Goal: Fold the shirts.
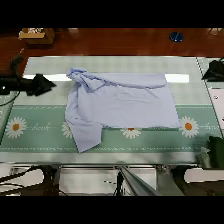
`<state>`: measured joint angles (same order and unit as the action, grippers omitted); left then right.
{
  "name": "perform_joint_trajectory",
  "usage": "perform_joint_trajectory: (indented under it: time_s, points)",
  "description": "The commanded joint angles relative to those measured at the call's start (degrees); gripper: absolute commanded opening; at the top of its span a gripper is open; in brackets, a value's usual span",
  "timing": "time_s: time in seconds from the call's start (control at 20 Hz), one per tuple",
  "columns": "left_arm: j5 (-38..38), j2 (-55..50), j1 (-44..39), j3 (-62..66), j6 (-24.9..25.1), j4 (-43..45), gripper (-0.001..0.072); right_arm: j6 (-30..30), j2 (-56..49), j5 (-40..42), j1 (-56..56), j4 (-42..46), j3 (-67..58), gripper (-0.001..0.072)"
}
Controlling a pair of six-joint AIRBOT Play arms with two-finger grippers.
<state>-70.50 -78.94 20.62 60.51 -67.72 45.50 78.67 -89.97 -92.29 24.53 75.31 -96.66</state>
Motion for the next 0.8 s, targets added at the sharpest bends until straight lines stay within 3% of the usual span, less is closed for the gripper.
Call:
perform_joint_trajectory:
  time_s: [0.0, 0.05, 0.1, 0.5, 0.6, 0.65, 0.7, 0.75]
  points:
    - [-7.0, 0.4, 4.2, -10.3, 1.6, 3.5, 0.0471, -2.0, 2.7, -1.7, 4.3, -2.5, 11.4, 0.0373]
    - [-5.7, 0.3, 4.2, -13.2, 2.5, 3.4, 0.0518, -3.0, 2.7, -1.5, 5.0, -4.9, 14.8, 0.0378]
    - [-3.5, 0.3, 4.1, -15.7, 2.6, 3.5, 0.0616, -3.9, 2.7, -0.9, 5.1, -6.5, 17.5, 0.0404]
    - [5.5, -5.0, -3.2, -19.5, 3.7, 1.5, 0.0624, -5.5, 2.7, 3.4, 4.9, -10.7, 23.7, 0.0417]
    - [8.9, -5.8, -5.6, -19.1, 3.6, -0.6, 0.0589, -5.5, 3.2, 3.3, 4.9, -11.3, 23.7, 0.0417]
    - [10.3, -5.8, -6.0, -19.1, 3.4, -1.4, 0.0468, -5.5, 3.8, 3.4, 4.9, -11.3, 23.7, 0.0417]
    - [10.6, -5.9, -6.0, -19.1, 3.4, -1.5, 0.0166, -5.5, 4.5, 3.6, 4.9, -11.3, 23.7, 0.0417]
    - [10.6, -5.9, -5.9, -19.1, 3.7, -1.3, 0.0044, -5.6, 5.4, 3.8, 4.9, -11.0, 23.7, 0.0418]
